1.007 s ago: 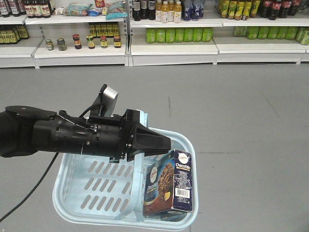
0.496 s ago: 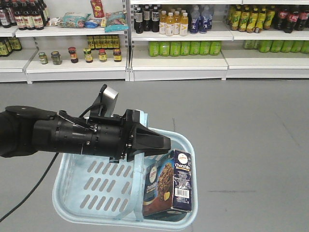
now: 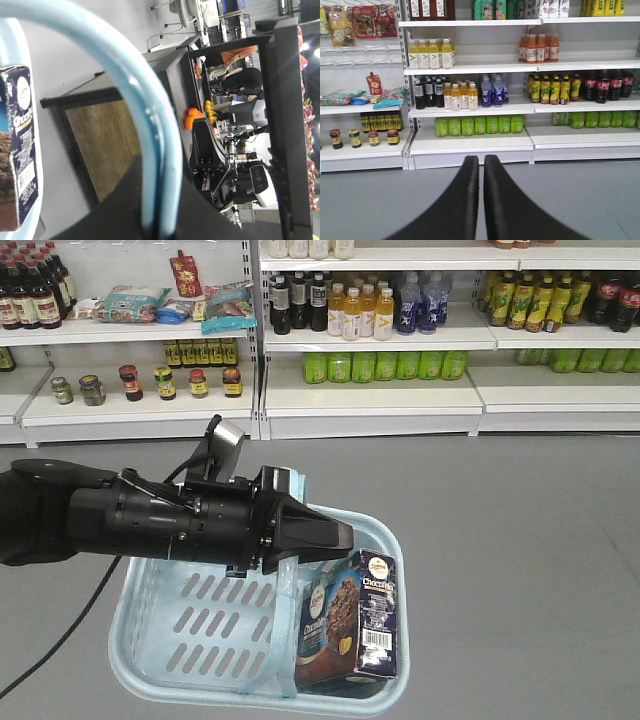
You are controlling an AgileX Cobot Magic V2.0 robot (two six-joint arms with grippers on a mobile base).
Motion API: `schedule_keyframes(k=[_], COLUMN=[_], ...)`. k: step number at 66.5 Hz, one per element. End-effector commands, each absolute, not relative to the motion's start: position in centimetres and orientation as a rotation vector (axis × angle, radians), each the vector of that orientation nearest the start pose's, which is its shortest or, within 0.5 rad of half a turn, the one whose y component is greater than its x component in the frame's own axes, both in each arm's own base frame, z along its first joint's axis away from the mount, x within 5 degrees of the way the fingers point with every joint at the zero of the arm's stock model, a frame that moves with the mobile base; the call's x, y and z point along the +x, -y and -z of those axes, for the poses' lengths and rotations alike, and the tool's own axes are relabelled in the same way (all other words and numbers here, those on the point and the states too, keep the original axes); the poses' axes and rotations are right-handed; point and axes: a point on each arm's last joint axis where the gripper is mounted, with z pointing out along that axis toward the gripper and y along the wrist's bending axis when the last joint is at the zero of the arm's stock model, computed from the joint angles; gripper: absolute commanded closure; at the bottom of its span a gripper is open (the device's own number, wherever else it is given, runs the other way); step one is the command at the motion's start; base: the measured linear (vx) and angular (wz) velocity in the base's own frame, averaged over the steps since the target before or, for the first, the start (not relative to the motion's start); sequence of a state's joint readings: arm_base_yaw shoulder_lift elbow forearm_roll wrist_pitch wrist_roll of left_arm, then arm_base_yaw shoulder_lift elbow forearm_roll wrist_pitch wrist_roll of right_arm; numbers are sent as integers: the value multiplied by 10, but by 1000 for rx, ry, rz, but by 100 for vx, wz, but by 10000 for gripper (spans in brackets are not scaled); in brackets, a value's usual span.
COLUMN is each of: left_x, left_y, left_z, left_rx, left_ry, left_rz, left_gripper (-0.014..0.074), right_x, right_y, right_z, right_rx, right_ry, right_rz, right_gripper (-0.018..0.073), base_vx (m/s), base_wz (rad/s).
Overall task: Left arm holds basket, right arm returns cookies
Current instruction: 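Hold the basket with the left gripper while driving toward the shelves, then keep holding the basket with the left gripper while turning the base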
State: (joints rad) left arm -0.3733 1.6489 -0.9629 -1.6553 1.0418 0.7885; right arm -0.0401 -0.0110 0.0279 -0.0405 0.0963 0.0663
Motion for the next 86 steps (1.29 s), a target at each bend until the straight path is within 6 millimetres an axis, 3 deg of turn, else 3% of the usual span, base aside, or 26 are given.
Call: schedule_keyframes(k=[1,53,86], left_x=[267,269,269], left_y=[192,192,192], left_z=[-294,-293,-292], left_rx=[127,111,107], left_ry=[-2117,-2123,-2124], left_rz=[1958,1937,1932], left_gripper=[599,599,599], right_x=[56,56,56], right_y=[3,3,3], right_z=[-197,-197,-197], right_rx=[43,43,43], right_ry=[-1522,-1522,-1522], right_rz=[31,31,31], right_gripper=[566,566,566], base_vx=[49,47,40], base_wz=[-3,2,-26])
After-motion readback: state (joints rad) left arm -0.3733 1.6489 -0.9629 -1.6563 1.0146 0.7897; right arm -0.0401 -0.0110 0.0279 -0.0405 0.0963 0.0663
